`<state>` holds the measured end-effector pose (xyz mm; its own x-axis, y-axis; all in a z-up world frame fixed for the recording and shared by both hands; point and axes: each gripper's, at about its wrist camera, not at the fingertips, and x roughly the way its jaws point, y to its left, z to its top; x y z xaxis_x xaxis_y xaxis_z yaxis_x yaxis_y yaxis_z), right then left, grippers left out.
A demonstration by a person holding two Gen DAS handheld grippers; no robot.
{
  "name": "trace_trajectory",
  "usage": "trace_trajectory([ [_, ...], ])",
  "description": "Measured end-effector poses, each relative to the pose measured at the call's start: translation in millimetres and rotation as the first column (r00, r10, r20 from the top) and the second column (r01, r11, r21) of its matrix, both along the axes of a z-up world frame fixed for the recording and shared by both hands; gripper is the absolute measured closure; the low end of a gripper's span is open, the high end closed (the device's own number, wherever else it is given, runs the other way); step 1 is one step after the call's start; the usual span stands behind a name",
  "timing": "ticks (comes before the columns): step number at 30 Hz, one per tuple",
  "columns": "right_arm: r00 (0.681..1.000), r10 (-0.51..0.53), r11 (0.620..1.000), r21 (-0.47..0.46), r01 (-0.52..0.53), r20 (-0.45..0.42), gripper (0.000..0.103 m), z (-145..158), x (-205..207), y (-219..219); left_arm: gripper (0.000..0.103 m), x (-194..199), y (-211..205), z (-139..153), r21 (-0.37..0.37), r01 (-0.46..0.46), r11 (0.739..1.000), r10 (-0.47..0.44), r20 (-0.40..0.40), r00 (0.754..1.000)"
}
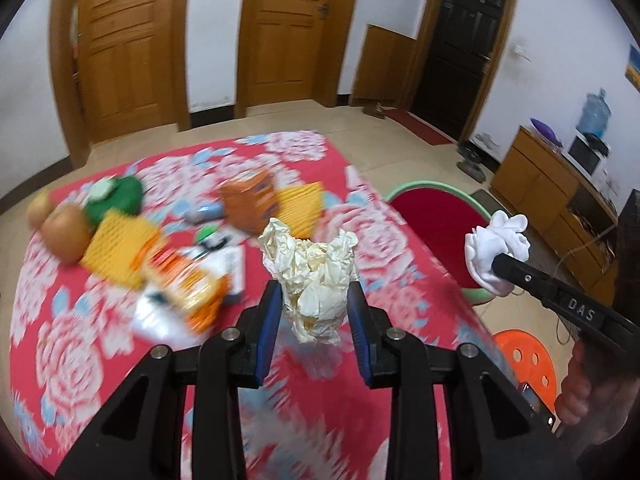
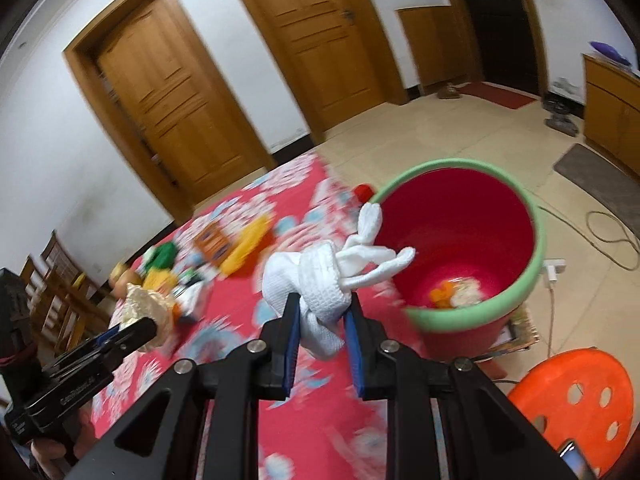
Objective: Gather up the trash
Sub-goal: 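Move both tools over the red bucket and open them to drop tissue and socks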
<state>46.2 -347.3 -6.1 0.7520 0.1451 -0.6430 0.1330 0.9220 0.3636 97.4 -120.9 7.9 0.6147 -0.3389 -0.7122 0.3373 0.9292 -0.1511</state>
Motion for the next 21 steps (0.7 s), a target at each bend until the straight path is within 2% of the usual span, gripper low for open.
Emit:
trace_trajectory([
  [10, 0.989, -0.137, 0.990, 0.007, 0.138, -0.052, 0.078, -20.9, 26.1, -71.6, 0.070, 30.5, -72.7, -6.9, 0.031, 0.109, 0.994, -0.109, -0.003, 0.994],
  [18, 0.979, -0.182, 0.981, 0.052, 0.187, -0.089, 0.075, -40.7, 37.8, -99.6, 0.070, 51.4, -108.5, -21.6, 0.051, 0.152, 0.987, -0.150, -0.036, 0.988],
  [21, 0.977, -0.192, 0.977, 0.077, 0.200, -0.094, 0.071, -44.4, 37.8, -103.7, 0.070, 51.3, -116.1, -22.4, 0.054, 0.158, 0.986, -0.156, -0.038, 0.987],
])
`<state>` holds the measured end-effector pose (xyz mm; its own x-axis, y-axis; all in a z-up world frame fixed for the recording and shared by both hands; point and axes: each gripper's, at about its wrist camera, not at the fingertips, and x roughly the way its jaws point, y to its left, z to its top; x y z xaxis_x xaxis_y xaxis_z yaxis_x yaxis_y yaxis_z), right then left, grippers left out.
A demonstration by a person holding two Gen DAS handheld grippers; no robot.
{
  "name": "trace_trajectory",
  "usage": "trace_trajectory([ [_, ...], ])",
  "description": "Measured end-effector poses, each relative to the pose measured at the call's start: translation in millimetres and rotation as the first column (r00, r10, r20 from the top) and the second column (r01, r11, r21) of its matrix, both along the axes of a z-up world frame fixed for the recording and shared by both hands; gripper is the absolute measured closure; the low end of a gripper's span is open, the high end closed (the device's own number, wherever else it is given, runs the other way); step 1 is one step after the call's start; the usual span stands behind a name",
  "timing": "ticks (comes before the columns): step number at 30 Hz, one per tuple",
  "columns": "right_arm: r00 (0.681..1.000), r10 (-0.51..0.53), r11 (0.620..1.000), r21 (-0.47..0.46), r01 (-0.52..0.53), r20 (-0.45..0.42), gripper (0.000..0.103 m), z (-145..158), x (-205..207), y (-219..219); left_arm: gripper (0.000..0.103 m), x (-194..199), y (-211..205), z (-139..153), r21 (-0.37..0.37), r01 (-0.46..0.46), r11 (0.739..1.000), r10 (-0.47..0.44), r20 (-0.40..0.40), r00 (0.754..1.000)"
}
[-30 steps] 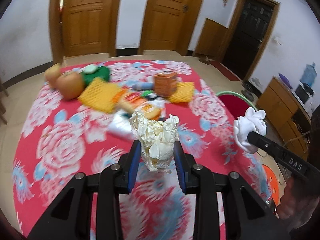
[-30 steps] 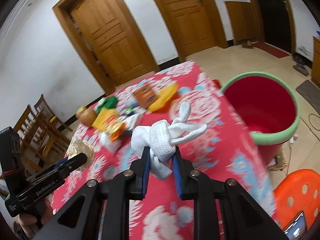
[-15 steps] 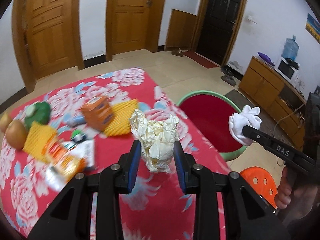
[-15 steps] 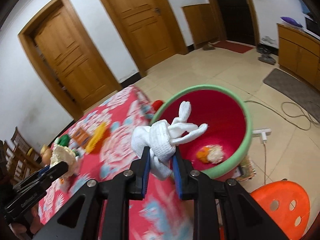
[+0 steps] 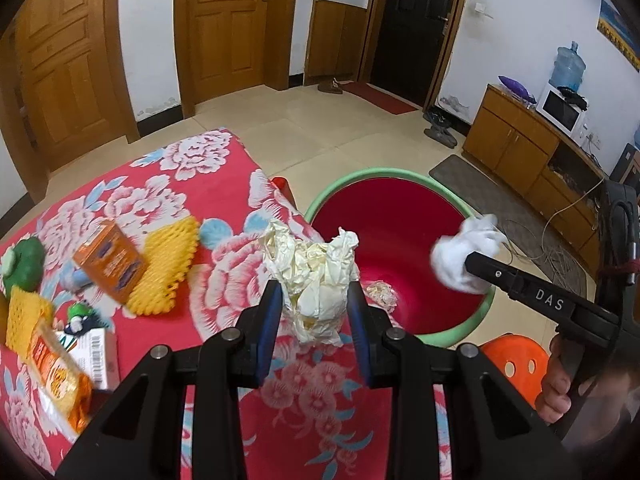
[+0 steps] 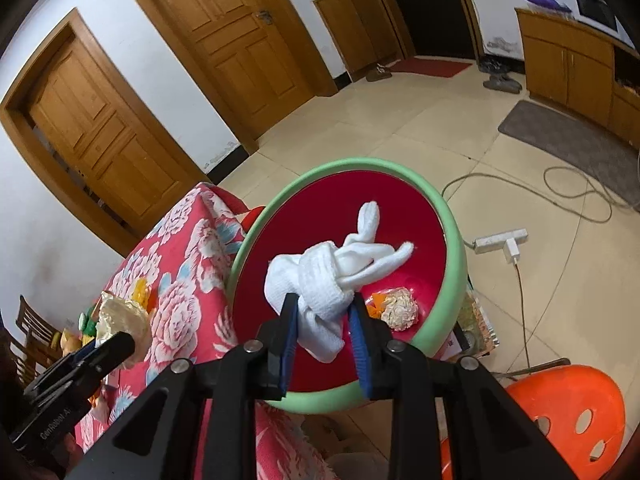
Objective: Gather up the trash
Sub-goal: 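Move both tools over the red bucket and open them to drop tissue and socks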
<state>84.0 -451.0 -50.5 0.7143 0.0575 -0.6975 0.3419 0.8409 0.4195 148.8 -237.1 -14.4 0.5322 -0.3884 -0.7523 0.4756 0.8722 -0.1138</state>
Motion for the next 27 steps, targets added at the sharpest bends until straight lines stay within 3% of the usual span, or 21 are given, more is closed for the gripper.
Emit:
trace_trajectory([
  [10, 0.999, -0.038, 0.998, 0.044, 0.037, 0.029, 0.059, 1.9, -8.4, -9.0, 0.070, 7.5, -19.5, -5.2, 0.017, 0.028, 0.999, -0.028, 0.000, 1.000],
  [22, 0.993, -0.101, 0.995, 0.027, 0.099, 0.065, 0.054, 13.6, -34.8, -9.9, 0.070, 19.6, -59.4, -16.1, 0.024, 0.086, 0.996, -0.086, -0.004, 0.996],
  [25, 0.991, -0.115, 0.993, 0.019, 0.114, 0.062, 0.054, 11.9, -37.2, -14.0, 0.056, 18.8, -68.3, -16.8, 0.033, 0.124, 0.992, -0.125, 0.007, 0.992],
  [27, 0.991, -0.123, 0.992, 0.022, 0.122, 0.058, 0.054, 10.4, -37.6, -15.6, 0.052, 17.3, -71.2, -16.1, 0.043, 0.123, 0.991, -0.124, 0.015, 0.992],
])
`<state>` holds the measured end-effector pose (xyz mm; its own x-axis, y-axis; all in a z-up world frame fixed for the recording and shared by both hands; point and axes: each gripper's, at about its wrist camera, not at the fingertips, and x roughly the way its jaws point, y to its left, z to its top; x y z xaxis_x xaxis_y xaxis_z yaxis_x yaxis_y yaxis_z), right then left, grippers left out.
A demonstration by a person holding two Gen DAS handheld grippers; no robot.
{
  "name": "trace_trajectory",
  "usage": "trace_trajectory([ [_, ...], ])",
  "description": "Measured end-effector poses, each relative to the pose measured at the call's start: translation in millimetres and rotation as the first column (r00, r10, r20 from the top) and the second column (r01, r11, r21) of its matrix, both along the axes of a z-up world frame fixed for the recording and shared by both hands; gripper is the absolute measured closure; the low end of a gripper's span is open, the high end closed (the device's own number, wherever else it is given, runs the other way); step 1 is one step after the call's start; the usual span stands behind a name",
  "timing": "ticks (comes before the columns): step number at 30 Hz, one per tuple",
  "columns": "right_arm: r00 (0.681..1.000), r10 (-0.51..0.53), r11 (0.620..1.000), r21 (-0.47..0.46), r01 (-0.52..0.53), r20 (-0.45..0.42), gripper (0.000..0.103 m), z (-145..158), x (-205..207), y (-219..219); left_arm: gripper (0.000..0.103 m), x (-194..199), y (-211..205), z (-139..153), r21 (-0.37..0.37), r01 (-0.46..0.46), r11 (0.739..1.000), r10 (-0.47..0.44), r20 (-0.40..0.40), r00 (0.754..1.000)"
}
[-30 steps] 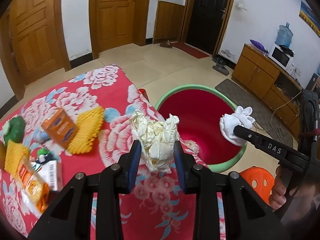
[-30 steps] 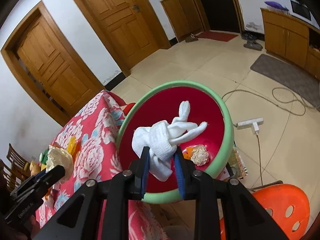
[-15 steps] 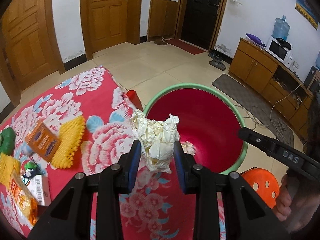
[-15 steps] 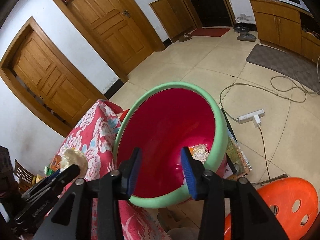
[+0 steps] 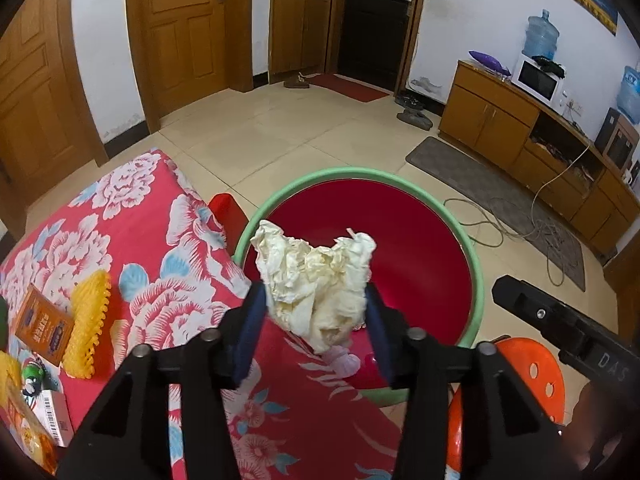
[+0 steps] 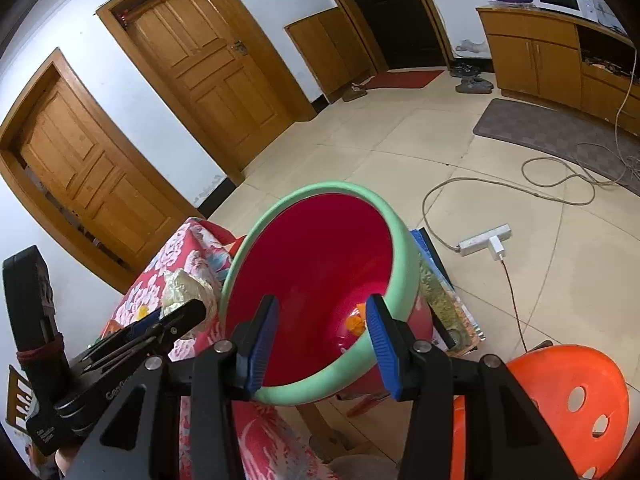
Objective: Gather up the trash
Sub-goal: 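Move both tools over the red bucket and open them to drop tissue and socks, then return to the table and grasp the snack packet with the left tool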
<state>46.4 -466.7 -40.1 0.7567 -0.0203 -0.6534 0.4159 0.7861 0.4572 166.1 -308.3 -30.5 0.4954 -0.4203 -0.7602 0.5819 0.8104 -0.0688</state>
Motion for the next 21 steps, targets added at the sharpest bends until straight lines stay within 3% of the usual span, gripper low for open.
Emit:
trace_trajectory([
  [11, 0.999, 0.020, 1.000, 0.004, -0.020, 0.029, 0.054, 11.1, -8.6, 5.4, 0.047, -11.9, 20.0, 15.3, -0.036, -0.041, 0.999, 0.041, 0.002, 0.999],
  [21, 0.993, 0.091, 0.996, 0.000, -0.092, 0.078, 0.051, 32.8, -22.4, 33.3, 0.046, -34.5, 80.9, 37.7, -0.052, -0.170, 0.984, 0.172, 0.035, 0.984],
])
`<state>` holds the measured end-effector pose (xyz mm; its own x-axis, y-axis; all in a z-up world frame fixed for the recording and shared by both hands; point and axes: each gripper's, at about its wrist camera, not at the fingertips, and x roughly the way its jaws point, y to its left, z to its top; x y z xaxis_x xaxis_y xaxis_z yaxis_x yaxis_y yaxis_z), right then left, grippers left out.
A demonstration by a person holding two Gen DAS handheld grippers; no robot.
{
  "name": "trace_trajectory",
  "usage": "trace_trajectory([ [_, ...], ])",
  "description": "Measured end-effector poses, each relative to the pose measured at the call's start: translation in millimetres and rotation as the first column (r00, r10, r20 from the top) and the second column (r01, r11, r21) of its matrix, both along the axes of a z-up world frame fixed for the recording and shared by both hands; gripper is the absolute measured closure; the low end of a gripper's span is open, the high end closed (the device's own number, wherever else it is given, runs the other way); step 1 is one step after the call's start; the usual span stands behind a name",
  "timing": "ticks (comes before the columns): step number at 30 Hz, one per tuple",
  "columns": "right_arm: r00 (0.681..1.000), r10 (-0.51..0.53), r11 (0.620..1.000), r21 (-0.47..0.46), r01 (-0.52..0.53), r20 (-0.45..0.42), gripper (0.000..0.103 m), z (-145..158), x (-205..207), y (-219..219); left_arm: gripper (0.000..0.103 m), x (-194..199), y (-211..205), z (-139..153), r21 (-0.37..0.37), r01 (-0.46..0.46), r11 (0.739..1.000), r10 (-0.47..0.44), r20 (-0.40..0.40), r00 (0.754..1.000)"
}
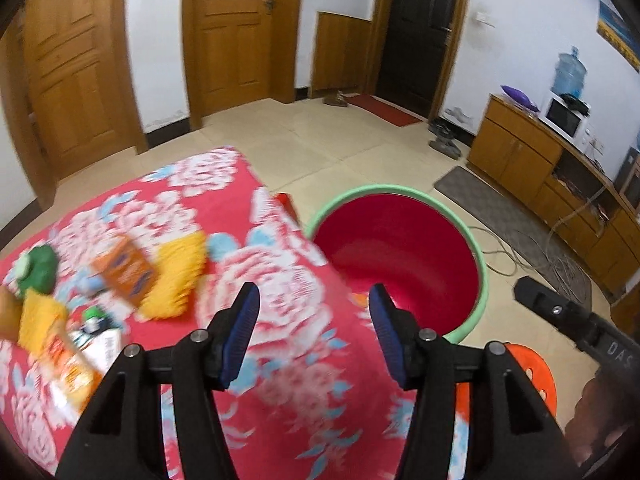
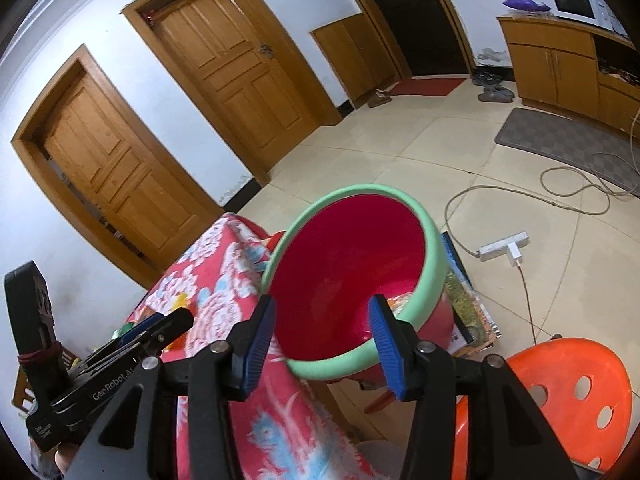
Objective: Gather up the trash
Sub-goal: 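Return to the table and grasp the snack packet with the left tool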
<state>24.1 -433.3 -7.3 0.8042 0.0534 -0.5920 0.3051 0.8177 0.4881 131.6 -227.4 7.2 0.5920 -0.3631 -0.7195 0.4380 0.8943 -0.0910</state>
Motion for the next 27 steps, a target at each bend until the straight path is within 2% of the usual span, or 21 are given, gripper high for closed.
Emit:
trace_trajectory([
  [7, 0.998, 0.056, 0.998, -0.009, -0.056, 0.020, 0.049, 9.9, -5.4, 24.1, 0.046, -8.4, 53.3, 4.1, -0.003, -0.114, 0.993, 0.114, 0.002, 0.993],
  [13, 0.995, 0.099, 0.995, -0.022, -0.098, 0.017, 0.049, 11.5, -7.5, 43.6, 0.046, -7.8, 97.7, 0.6, 0.016, -0.231, 0.973, 0.231, 0.006, 0.973],
  [18, 0.992, 0.125, 0.992, -0.036, -0.124, 0.017, 0.048, 15.9, -6.3, 57.1, 0.045, -2.3, 134.1, -3.5, 0.021, -0.334, 0.942, 0.334, 0.000, 0.943],
  [20, 0.991, 0.133, 0.990, -0.043, -0.132, 0.014, 0.048, 15.8, -5.7, 61.1, 0.038, 0.8, 145.7, -6.5, 0.030, -0.369, 0.929, 0.369, 0.001, 0.929],
  [22, 0.990, 0.139, 0.989, -0.046, -0.139, 0.009, 0.047, 15.8, -4.9, 65.0, 0.036, 3.7, 154.2, -10.7, 0.042, -0.400, 0.915, 0.400, 0.000, 0.916],
  [27, 0.988, 0.157, 0.986, -0.056, -0.157, -0.005, 0.047, 14.9, -2.1, 73.9, 0.036, 19.6, 173.2, -29.0, 0.062, -0.464, 0.884, 0.467, -0.048, 0.883],
])
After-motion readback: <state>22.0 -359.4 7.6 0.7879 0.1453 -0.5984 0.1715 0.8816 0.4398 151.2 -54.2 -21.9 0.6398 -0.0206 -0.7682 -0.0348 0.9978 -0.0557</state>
